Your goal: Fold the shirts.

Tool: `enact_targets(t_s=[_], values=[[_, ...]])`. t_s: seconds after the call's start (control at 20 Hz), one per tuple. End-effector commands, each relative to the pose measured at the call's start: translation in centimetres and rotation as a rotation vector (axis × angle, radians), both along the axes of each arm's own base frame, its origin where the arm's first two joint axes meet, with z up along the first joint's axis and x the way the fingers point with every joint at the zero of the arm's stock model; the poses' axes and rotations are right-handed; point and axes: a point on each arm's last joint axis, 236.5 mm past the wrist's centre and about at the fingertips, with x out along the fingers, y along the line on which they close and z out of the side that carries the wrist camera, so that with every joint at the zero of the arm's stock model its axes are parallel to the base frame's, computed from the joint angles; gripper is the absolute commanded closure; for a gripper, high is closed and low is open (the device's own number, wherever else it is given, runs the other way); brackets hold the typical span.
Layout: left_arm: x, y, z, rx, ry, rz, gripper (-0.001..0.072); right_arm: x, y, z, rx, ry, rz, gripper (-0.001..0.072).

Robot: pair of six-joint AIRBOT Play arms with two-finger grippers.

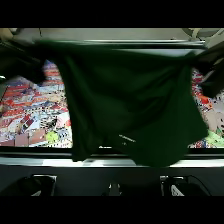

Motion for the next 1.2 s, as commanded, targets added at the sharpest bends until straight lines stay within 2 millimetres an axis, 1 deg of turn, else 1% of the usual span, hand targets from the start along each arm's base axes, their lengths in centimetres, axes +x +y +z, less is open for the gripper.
enact_targets(t_s=[0.0, 0.1, 0.2, 0.25, 0.3, 0.35, 0.4, 0.45, 0.5, 0.55, 0.6, 0.65, 0.7, 0.75, 0.8, 0.85, 0.9, 0.95, 1.0, 1.05, 1.1, 1.15], values=[[2.9, -1.6, -14.8, 0.145, 0.243, 0.015, 0.0681, 2.7, -0.1, -13.7, -0.015, 0.415, 0.013, 0.0696], [4.9, -2.3, -21.6, 0.190, 0.316, 0.023, 0.0681, 6.7, -0.4, -21.2, 0.029, 0.488, -0.075, 0.0696], [6.6, -2.8, -27.6, 0.192, 0.418, 0.070, 0.0680, 10.3, -1.0, -28.0, 0.095, 0.542, -0.223, 0.0696], [7.1, -3.1, -30.3, 0.166, 0.488, 0.117, 0.0680, 11.6, -1.3, -30.5, 0.121, 0.571, -0.283, 0.0696], [6.9, -3.5, -32.4, 0.138, 0.558, 0.144, 0.0680, 12.3, -1.2, -32.7, 0.155, 0.616, -0.335, 0.0695], [6.5, -4.1, -34.2, 0.119, 0.620, 0.154, 0.0680, 12.6, -1.1, -34.3, 0.184, 0.652, -0.371, 0.0695], [6.2, -4.5, -35.3, 0.105, 0.659, 0.158, 0.0680, 12.8, -0.9, -35.2, 0.202, 0.671, -0.390, 0.0695], [5.9, -4.5, -35.9, 0.104, 0.680, 0.160, 0.0680, 13.1, -0.8, -35.6, 0.214, 0.670, -0.399, 0.0684], [6.0, -4.4, -35.8, 0.109, 0.678, 0.161, 0.0680, 13.6, -1.0, -35.3, 0.215, 0.650, -0.404, 0.0497], [6.2, -4.1, -35.2, 0.110, 0.667, 0.158, 0.0680, 14.0, -1.4, -34.5, 0.217, 0.628, -0.407, 0.0138], [6.6, -3.6, -34.4, 0.115, 0.657, 0.158, 0.0680, 14.1, -1.6, -33.3, 0.214, 0.612, -0.394, 0.0034], [7.3, -2.8, -33.2, 0.118, 0.644, 0.161, 0.0680, 14.1, -2.3, -31.7, 0.212, 0.599, -0.383, 0.0031], [8.0, -1.8, -31.9, 0.115, 0.632, 0.171, 0.0680, 14.1, -3.7, -30.0, 0.214, 0.584, -0.396, 0.0027], [8.8, -0.8, -30.6, 0.103, 0.623, 0.192, 0.0680, 14.0, -5.7, -28.8, 0.223, 0.568, -0.427, 0.0028], [9.4, 0.2, -29.6, 0.090, 0.616, 0.214, 0.0680, 13.6, -7.9, -28.4, 0.235, 0.576, -0.466, 0.0038], [10.0, 1.2, -28.7, 0.079, 0.611, 0.236, 0.0680, 12.1, -10.0, -28.9, 0.246, 0.640, -0.500, 0.0042], [10.2, 2.0, -28.3, 0.073, 0.611, 0.251, 0.0680, 10.6, -11.5, -30.0, 0.256, 0.704, -0.536, 0.0076], [10.4, 2.6, -28.1, 0.070, 0.613, 0.262, 0.0680, 9.0, -12.5, -31.5, 0.272, 0.769, -0.571, 0.0085], [10.3, 2.8, -28.3, 0.072, 0.620, 0.267, 0.0680, 7.6, -12.6, -33.1, 0.285, 0.825, -0.592, 0.0091], [10.2, 2.8, -28.4, 0.074, 0.624, 0.266, 0.0680, 6.6, -12.2, -34.8, 0.310, 0.866, -0.619, 0.0103], [10.1, 2.6, -28.4, 0.071, 0.627, 0.263, 0.0680, 6.4, -11.3, -36.0, 0.376, 0.881, -0.649, 0.0105], [10.1, 2.4, -28.4, 0.070, 0.627, 0.260, 0.0680, 6.9, -10.3, -36.8, 0.454, 0.873, -0.674, 0.0107]])
